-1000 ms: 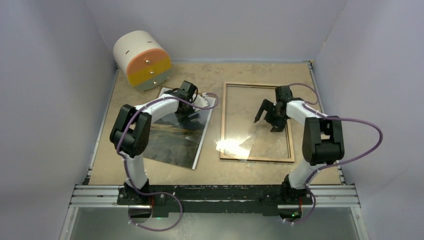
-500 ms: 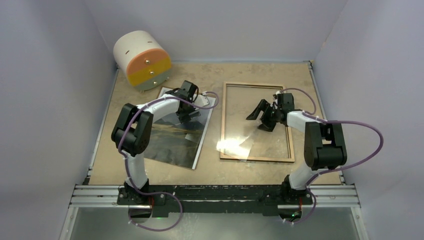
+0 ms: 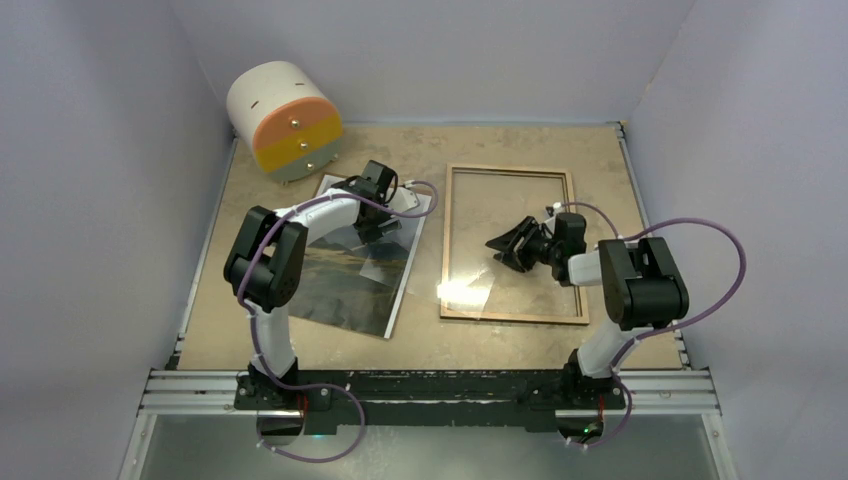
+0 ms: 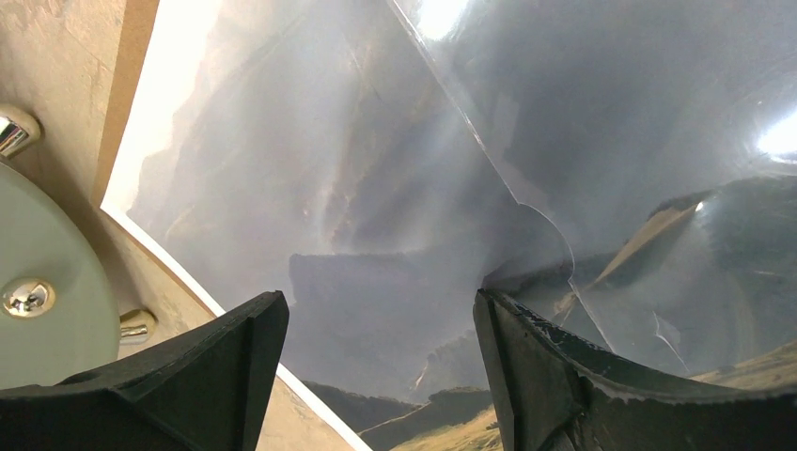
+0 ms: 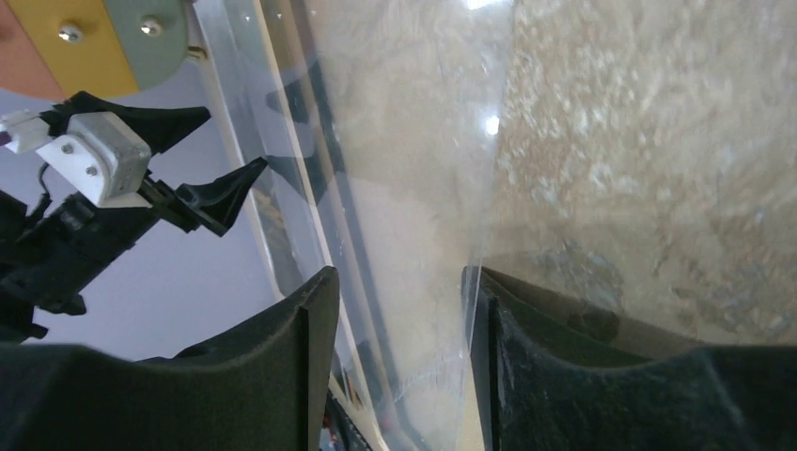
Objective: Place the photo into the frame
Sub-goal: Pick up the photo frame item from the photo frame.
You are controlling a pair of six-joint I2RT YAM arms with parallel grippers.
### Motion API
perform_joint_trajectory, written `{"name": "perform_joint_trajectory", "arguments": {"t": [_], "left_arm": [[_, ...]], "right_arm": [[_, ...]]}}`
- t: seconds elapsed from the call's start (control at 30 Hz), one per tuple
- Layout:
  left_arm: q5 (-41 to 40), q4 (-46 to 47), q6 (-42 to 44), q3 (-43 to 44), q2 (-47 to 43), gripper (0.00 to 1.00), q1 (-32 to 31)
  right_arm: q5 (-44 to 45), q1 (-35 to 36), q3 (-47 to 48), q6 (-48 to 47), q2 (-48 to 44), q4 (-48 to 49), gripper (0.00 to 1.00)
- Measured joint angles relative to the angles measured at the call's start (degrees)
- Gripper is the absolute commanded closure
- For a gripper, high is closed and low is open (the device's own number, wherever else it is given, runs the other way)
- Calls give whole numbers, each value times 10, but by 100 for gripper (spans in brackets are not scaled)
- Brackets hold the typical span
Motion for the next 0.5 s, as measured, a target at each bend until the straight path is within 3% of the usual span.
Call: {"name": "perform_joint_trajectory", "arguments": {"t": [0.17,0.3,0.4,0.5], "left_arm": [[-1,0,0,0,0,23,-3],[-3,-1,0,0,1,23,-4],[-3,-4,0,3,1,23,-4],[-1,-15,-1,12,4,22,-4]], "right_arm": [[-9,0,-62,76,19,138,65],[-9,0,-73,106,33,193,98],[-20,0,-60,102,31,189,100],[-22,0,-17,61,7,106,100]]}}
